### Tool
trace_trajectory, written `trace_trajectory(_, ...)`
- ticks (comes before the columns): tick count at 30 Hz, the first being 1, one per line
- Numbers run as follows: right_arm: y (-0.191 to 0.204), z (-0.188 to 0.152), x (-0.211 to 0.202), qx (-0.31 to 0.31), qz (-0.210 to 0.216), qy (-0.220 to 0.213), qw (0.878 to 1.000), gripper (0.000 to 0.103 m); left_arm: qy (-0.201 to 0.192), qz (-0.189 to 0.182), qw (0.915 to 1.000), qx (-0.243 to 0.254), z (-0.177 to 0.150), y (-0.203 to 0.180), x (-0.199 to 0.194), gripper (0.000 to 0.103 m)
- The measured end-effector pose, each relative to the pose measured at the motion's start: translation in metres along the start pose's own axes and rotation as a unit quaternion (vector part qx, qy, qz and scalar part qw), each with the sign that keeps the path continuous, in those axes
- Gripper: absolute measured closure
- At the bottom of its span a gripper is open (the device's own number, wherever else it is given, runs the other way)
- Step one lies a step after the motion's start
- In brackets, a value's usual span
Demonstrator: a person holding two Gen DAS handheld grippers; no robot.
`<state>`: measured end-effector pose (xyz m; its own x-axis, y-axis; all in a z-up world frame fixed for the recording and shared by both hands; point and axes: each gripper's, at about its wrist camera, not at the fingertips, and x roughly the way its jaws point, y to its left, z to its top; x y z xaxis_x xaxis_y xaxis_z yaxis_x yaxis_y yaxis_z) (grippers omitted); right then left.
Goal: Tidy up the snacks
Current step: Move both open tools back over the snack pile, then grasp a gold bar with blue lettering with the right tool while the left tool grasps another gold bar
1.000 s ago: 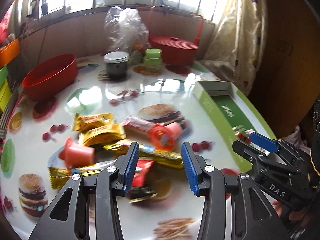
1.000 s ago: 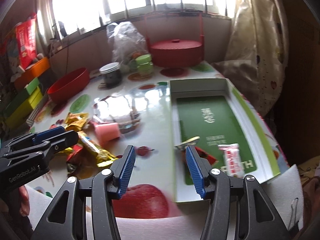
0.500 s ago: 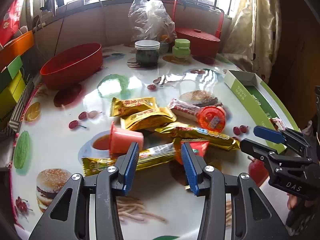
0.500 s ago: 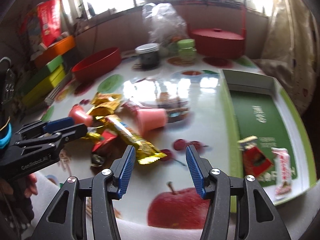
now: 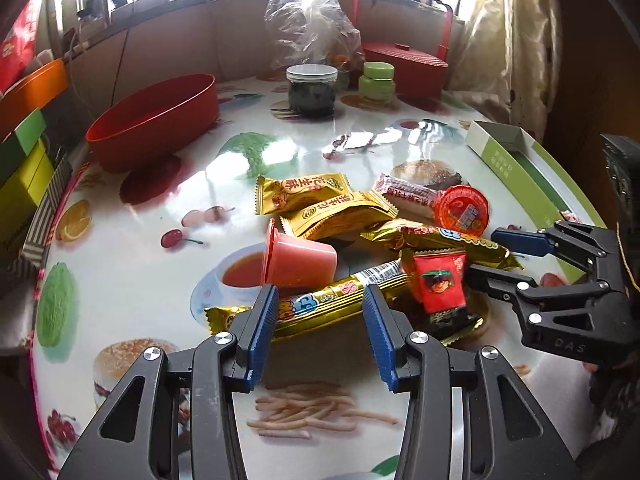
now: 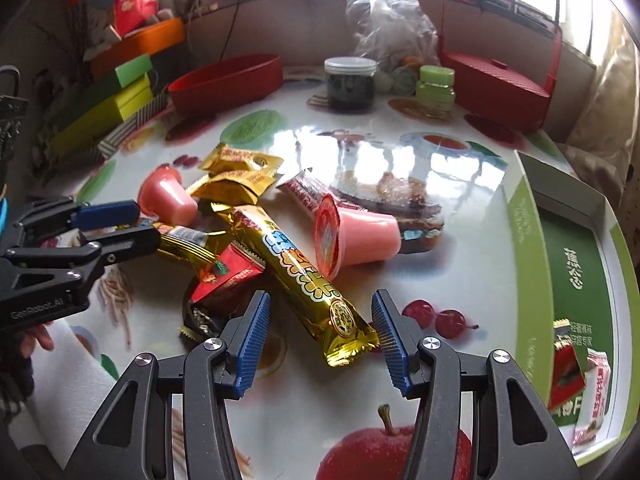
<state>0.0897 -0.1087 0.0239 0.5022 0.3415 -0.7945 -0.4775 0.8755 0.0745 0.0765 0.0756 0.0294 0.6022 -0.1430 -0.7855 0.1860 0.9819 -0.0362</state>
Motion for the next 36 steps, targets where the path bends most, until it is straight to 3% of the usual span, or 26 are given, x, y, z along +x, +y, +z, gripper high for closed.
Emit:
trace_trajectory(2, 0.001, 0.0, 0.003, 0.0, 0.0, 0.004, 1.0, 0.051, 0.001, -0.003, 1.0, 0.004, 0.001, 0.0, 0.0, 0.058)
trace_trajectory(9, 0.004, -0.004, -0.002, 0.0, 0.018, 0.005, 1.0, 0.075, 0.008, -0.034, 0.9992, 0.019, -0.005, -0.01, -0.005, 0.058)
trace_trajectory(12, 0.004, -0.008, -0.006, 0.003, 0.016, 0.006, 1.0, 0.079, 0.011, -0.045, 0.9986, 0.026, -0.009, -0.017, -0.008, 0.058)
trace_trajectory(16, 0.002, -0.016, -0.013, 0.009, 0.006, 0.014, 1.0, 0.079, 0.015, -0.071, 0.9971, 0.026, -0.013, -0.025, -0.011, 0.058)
trace_trajectory(23, -0.001, -0.024, -0.02, 0.001, -0.01, 0.026, 1.0, 0.078, 0.004, -0.023, 0.9983, 0.054, -0.005, -0.024, -0.009, 0.058)
trace_trajectory(27, 0.0, -0.02, -0.016, -0.011, -0.029, 0.024, 0.999, 0.064, 0.022, -0.024, 0.9954, 0.09, -0.003, -0.03, 0.005, 0.058)
trace_trajectory(31, 0.0, -0.013, -0.007, -0.016, -0.032, 0.027, 0.999, 0.059, 0.036, -0.015, 0.993, 0.111, -0.004, -0.037, 0.015, 0.058)
trace_trajectory(36, 0.001, -0.007, -0.002, -0.022, -0.031, 0.026, 0.999, 0.057, 0.043, -0.024, 0.9942, 0.096, -0.004, -0.035, 0.02, 0.058)
